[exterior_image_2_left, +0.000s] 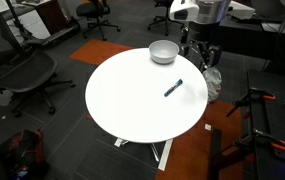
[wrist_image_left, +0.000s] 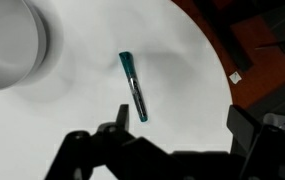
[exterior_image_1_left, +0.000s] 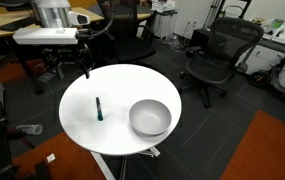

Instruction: Put the marker in the bowl

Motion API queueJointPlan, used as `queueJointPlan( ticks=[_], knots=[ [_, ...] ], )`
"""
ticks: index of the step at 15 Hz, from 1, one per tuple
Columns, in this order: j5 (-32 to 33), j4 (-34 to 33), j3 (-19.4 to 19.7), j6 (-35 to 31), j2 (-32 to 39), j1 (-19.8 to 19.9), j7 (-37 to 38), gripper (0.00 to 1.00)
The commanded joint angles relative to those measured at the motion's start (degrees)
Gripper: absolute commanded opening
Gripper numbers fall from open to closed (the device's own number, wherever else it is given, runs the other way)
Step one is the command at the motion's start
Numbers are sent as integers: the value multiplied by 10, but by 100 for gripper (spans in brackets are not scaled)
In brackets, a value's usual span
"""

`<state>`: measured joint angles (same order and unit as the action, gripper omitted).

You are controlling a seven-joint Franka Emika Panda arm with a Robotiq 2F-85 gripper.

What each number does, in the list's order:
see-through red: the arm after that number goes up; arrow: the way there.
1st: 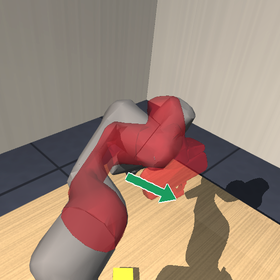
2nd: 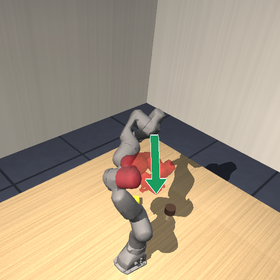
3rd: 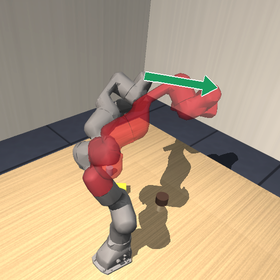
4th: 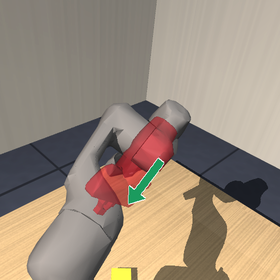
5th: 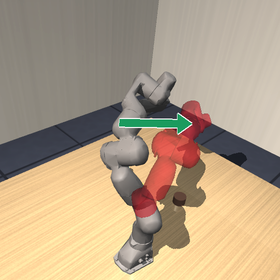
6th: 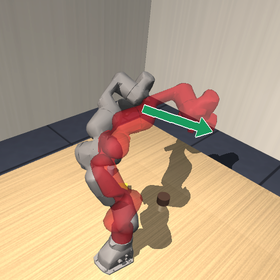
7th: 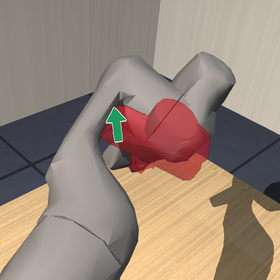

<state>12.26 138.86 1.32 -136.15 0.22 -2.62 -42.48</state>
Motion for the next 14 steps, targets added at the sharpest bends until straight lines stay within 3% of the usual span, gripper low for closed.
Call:
queueJointPlan(
  ticks=[1,7,14],
  knots=[
    [-15,-25,1,-14,34,20,-82,100],
    [-70,-57,-7,-30,96,53,-217,100],
    [-71,-58,-20,-129,167,67,-234,100]
  ],
)
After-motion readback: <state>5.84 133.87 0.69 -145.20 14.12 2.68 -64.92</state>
